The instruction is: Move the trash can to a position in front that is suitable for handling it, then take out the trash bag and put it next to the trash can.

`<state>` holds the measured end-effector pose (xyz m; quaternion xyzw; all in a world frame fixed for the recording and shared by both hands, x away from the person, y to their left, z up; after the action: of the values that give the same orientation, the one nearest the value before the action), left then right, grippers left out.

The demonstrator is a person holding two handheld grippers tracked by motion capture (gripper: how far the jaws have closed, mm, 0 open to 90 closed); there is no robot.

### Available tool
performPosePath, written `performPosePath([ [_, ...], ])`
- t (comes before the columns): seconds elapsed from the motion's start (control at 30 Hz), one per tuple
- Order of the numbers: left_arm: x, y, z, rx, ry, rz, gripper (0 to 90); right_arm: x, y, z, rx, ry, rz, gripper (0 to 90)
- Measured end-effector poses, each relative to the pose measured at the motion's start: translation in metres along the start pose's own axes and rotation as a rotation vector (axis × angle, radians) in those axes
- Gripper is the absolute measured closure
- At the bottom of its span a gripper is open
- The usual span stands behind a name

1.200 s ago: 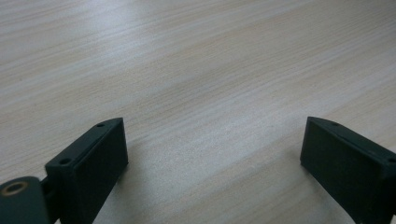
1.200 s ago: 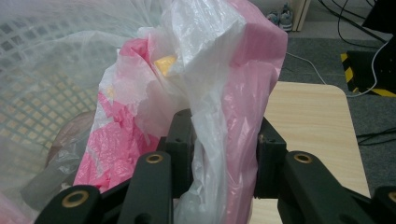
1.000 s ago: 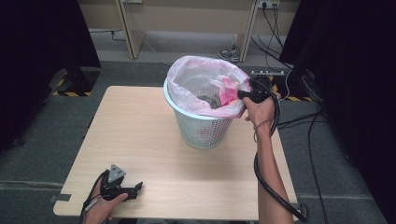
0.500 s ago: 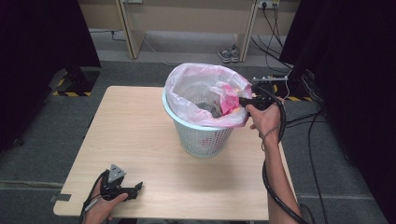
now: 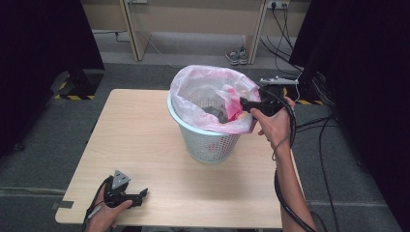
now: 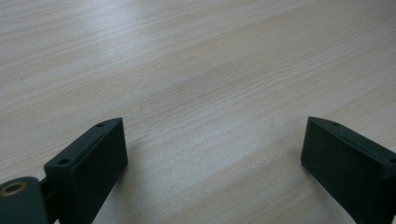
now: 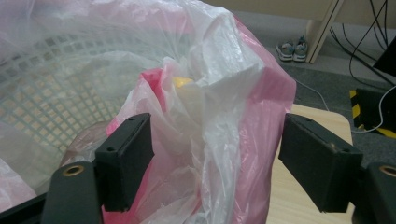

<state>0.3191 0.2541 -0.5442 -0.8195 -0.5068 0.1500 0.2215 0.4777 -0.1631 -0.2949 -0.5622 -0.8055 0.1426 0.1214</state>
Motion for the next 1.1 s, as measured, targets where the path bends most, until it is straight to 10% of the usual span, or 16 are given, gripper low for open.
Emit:
performPosePath([
  [0.73,0.000,0.000,0.000,0.000,-0.002,0.002,6.2,0.023,0.001,-0.001,0.003,-0.079,-0.055,21.8],
  [0.83,0.004,-0.002,-0.004,-0.039,-0.042,0.032,17.7,0.028,0.003,0.000,0.019,-0.089,-0.090,20.4],
  [1.1,-0.002,-0.022,-0.044,-0.178,-0.107,0.097,14.7,0.030,0.008,0.001,0.055,-0.078,-0.107,25.2],
])
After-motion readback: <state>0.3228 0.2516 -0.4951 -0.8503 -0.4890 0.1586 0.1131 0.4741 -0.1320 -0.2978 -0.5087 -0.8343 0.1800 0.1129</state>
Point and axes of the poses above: each handheld gripper's, and its own axes: y roughly forward along the jaws, z roughly out of its underside, x roughly to its left, the point moved 3 cm from there along y, roughly forward along the jaws, and after that the axes turned 12 degrees about -x, right-handed, at the moved point
